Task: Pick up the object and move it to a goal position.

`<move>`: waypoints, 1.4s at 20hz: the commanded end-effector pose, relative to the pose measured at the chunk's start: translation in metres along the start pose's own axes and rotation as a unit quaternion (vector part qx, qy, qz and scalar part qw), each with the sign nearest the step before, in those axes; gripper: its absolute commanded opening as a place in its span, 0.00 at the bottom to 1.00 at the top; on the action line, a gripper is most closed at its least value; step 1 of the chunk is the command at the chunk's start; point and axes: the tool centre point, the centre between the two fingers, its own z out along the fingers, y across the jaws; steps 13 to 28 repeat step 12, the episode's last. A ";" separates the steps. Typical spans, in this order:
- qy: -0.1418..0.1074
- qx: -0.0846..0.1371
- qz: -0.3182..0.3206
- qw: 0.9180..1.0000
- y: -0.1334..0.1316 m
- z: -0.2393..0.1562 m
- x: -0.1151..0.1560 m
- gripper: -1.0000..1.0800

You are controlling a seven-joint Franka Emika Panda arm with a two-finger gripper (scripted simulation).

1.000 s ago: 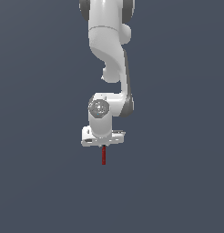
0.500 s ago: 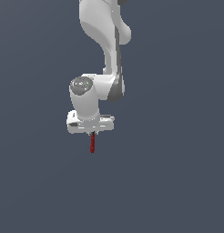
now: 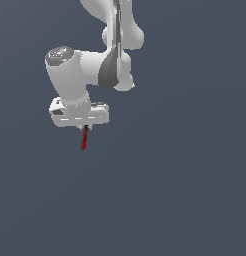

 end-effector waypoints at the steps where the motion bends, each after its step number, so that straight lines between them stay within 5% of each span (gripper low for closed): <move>1: 0.000 0.000 -0.001 1.000 0.011 -0.017 -0.009 0.00; 9: 0.000 0.000 -0.001 1.000 0.031 -0.045 -0.021 0.00; 28: -0.001 0.000 -0.001 1.000 0.032 -0.046 -0.021 0.00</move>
